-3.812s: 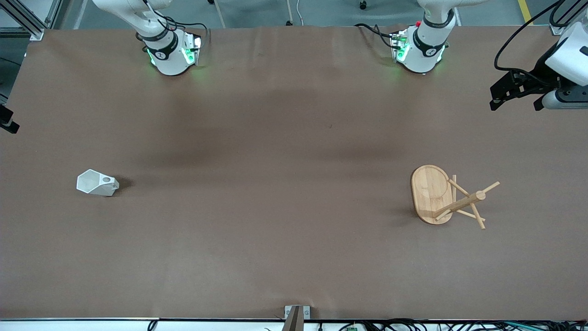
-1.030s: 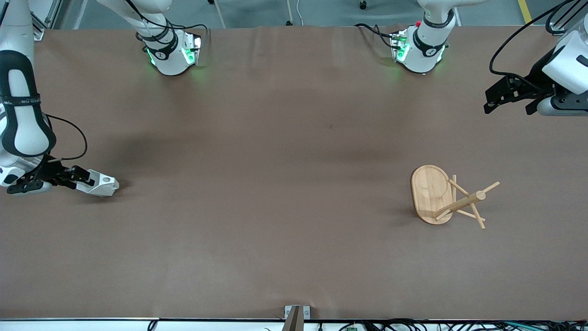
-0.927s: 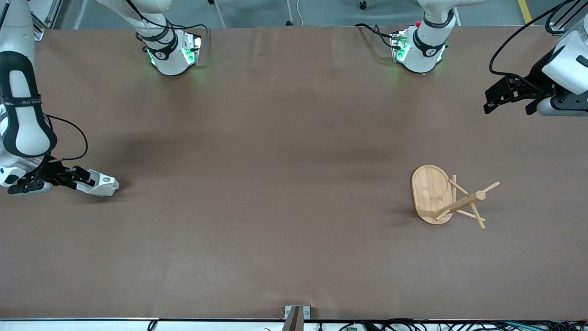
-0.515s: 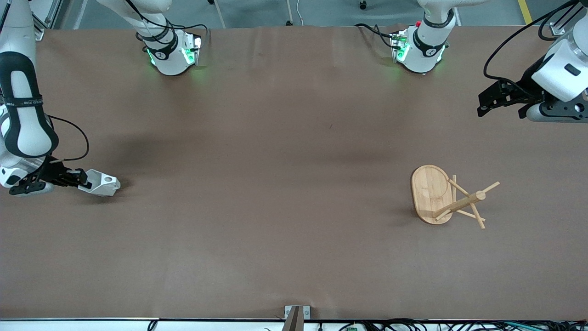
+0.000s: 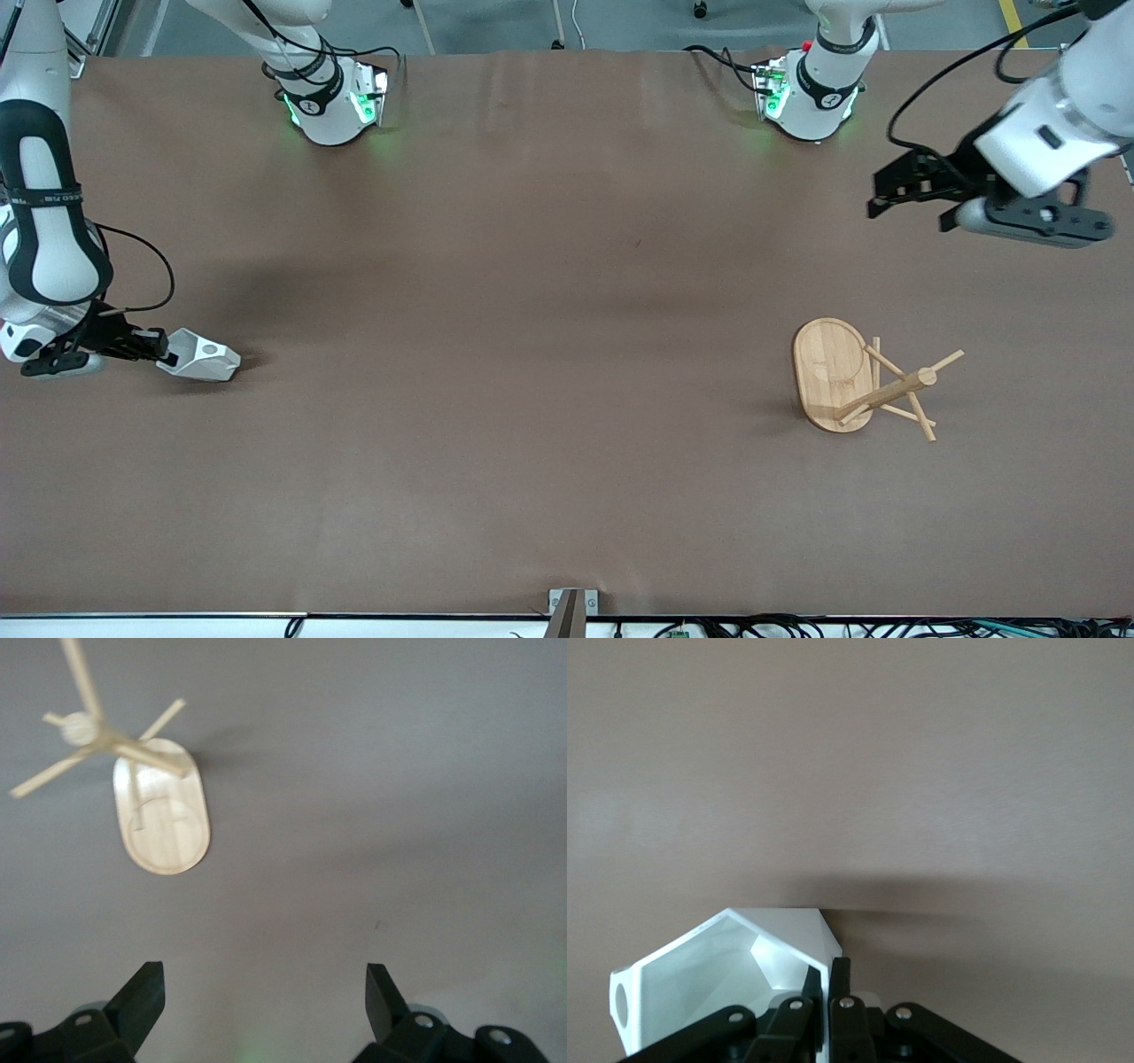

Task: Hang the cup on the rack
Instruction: 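Lift the cup with the right gripper while the left gripper approaches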

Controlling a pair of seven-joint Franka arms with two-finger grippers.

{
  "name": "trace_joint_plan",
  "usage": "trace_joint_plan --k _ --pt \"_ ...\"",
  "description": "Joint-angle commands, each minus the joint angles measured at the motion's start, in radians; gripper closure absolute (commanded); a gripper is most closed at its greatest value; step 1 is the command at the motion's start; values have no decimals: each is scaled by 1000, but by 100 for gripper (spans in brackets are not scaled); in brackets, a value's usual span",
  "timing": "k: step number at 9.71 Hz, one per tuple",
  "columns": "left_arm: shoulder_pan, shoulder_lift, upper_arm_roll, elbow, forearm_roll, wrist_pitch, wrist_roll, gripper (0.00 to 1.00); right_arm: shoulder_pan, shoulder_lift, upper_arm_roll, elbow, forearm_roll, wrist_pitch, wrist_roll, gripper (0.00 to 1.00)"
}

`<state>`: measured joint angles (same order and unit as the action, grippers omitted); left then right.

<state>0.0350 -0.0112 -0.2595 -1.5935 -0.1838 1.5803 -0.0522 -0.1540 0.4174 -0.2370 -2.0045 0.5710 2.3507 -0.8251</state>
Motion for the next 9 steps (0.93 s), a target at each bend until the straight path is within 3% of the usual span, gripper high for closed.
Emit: trace_joint_plan --k 1,4,7,9 --pt "-33 56 -46 9 -3 45 32 0 63 -129 -4 -22 10 -104 140 99" --pt "-40 111 -110 9 -3 134 273 0 143 -233 2 -8 9 -282 268 100" --pt "-46 117 -185 -6 -3 204 391 0 285 -266 4 114 20 -446 475 100" --pt "-59 116 -234 -48 7 271 446 0 385 -259 5 202 23 -475 611 100"
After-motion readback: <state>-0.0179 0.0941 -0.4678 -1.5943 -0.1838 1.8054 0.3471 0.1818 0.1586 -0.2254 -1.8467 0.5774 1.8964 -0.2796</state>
